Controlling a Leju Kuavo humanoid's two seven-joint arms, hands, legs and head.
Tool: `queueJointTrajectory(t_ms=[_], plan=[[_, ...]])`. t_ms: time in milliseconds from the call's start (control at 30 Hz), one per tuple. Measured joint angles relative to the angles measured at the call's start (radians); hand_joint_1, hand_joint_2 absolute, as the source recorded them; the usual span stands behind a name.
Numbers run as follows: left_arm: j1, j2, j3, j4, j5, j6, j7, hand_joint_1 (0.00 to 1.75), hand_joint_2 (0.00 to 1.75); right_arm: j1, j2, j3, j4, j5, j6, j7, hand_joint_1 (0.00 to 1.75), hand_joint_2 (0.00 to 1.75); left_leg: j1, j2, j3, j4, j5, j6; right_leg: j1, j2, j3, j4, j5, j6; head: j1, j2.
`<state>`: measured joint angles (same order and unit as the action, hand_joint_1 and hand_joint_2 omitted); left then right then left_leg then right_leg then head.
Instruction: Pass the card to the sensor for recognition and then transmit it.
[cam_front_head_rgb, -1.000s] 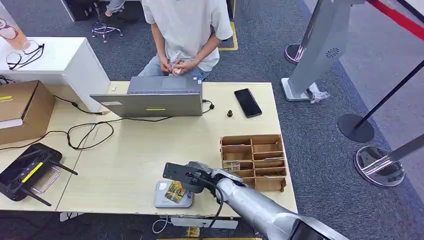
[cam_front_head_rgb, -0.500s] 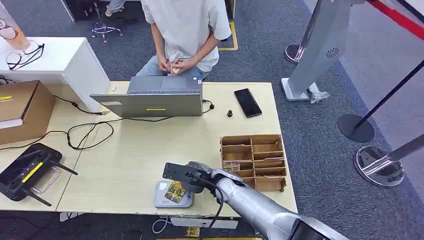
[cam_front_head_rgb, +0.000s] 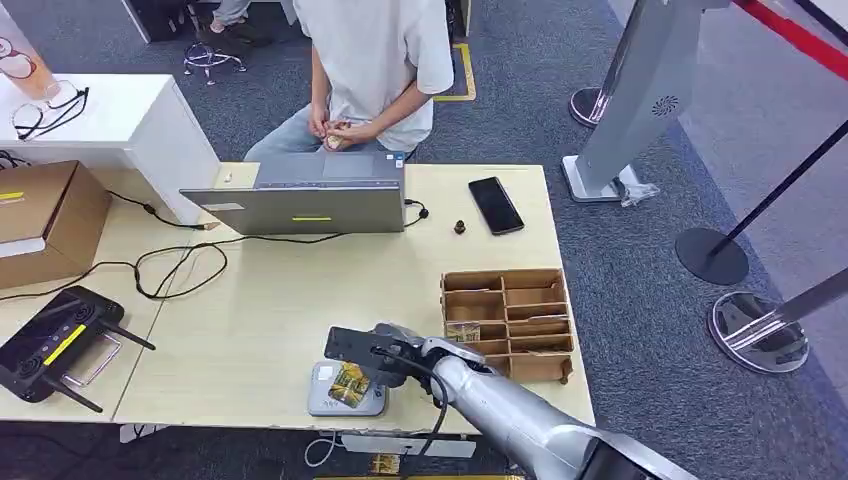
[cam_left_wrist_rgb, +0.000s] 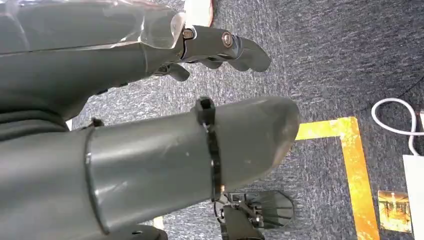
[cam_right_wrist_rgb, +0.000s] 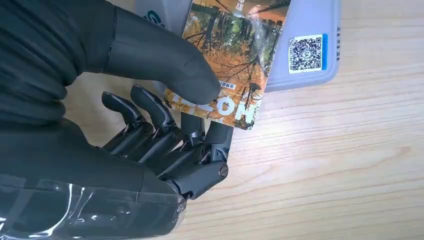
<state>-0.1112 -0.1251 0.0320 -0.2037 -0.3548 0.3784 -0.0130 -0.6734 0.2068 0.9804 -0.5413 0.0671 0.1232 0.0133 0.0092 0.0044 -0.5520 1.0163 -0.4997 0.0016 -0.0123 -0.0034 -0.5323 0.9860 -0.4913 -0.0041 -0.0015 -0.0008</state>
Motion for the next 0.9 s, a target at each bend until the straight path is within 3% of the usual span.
queueJointTrajectory(t_ms=[900], plan=[[0.002, 0.000, 0.000, 0.000, -0.009, 0.000, -0.008, 0.00, 0.00, 0.018, -0.022, -0.062, -0.092, -0.049, 0.012, -0.039, 1.75, 1.75, 0.000, 0.000, 0.000, 0.000, 0.000, 0.000, 0.000, 0.000, 0.000, 0.000, 0.000, 0.000, 0.000, 0.000]])
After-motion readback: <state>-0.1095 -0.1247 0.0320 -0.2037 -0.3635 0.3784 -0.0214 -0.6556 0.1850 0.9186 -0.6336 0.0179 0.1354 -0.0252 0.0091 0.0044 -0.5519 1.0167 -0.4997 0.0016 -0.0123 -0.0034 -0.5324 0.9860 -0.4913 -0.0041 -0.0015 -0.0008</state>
